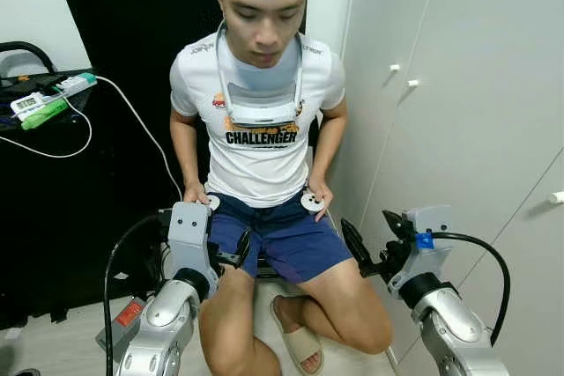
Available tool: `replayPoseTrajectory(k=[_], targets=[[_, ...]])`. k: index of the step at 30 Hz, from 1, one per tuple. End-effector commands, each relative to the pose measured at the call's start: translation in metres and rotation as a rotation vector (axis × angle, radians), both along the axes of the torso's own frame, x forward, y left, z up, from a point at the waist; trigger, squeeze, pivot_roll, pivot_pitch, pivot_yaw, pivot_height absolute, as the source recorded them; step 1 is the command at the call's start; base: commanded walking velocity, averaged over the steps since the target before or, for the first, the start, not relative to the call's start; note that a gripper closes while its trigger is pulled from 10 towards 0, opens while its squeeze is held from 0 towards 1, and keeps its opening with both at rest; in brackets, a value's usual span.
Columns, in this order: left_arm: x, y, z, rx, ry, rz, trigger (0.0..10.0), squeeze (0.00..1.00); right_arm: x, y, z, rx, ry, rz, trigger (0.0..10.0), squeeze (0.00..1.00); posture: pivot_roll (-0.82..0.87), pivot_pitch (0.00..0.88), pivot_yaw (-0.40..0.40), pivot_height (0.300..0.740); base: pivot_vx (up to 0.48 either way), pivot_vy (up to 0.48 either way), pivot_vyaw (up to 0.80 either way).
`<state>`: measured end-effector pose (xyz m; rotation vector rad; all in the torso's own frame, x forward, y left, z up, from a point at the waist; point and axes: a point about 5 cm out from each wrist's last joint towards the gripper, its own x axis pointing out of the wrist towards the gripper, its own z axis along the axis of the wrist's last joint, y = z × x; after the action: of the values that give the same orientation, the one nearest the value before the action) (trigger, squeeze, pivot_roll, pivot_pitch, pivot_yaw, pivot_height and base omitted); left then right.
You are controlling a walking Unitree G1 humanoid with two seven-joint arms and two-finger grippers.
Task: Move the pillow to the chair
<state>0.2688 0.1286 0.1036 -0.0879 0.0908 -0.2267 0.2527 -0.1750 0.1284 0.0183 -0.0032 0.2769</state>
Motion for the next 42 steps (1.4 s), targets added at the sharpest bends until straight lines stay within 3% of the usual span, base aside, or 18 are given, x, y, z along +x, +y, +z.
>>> replayPoseTrajectory(k=[1, 21, 42], targets=[[-0.002, 0.005, -0.002, -0.002, 0.009, 0.014, 10.0, 0.0, 0.001, 0.004, 0.003, 0.015, -0.007, 0.015, 10.0, 0.0, -0.06, 0.002, -0.001, 0.735, 0.0, 0.0, 0.0], [0.001, 0.006, 0.009, -0.041, -0.035, 0.024, 10.0, 0.0, 0.003, 0.003, 0.012, 0.033, -0.032, 0.018, 10.0, 0.0, -0.05, 0.006, 0.005, 0.735, 0.0, 0.0, 0.0], [0.0, 0.001, 0.004, -0.028, -0.013, 0.006, 10.0, 0.0, 0.002, 0.0, 0.011, 0.023, -0.028, 0.014, 10.0, 0.0, -0.06, 0.0, -0.003, 0.735, -0.467, 0.0, 0.0]])
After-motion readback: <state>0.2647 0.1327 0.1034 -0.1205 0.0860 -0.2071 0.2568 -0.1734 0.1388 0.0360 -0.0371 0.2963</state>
